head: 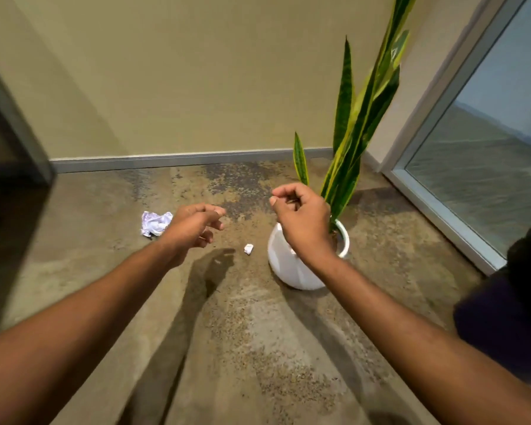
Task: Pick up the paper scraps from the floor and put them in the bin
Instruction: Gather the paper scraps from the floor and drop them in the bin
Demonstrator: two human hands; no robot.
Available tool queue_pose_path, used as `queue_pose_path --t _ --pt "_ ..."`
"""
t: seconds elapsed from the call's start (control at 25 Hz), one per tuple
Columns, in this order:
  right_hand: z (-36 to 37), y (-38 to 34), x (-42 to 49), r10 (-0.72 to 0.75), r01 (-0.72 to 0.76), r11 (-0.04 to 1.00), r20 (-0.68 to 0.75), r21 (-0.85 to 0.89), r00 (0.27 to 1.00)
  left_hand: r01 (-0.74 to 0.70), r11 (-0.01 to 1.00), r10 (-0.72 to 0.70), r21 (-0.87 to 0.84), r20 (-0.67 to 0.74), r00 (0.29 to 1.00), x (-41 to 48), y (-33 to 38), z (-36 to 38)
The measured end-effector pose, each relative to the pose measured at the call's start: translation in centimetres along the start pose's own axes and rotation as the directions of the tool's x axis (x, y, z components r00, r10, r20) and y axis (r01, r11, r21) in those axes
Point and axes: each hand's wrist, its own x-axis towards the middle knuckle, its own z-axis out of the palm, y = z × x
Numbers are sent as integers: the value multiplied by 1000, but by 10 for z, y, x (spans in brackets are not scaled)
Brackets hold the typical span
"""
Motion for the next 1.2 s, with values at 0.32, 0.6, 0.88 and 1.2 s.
queue_pose_path --t 0.32,0.6,0.88,1.2 --pt "124 78 -5 344 12 834 536 -552 771 204 973 -118 110 -523 844 12 -95 -117" --pt "139 141 -26 214 306 582 505 -753 836 293 913 -35 284 -661 749 3 -154 -172" --pt "190 125 -13 222 10 902 482 -432 847 151 916 101 371 -577 810 33 -142 -140" --pt "264 96 6 328 -247 944 557 -217 763 46 737 116 674 -194 974 62 -112 -107"
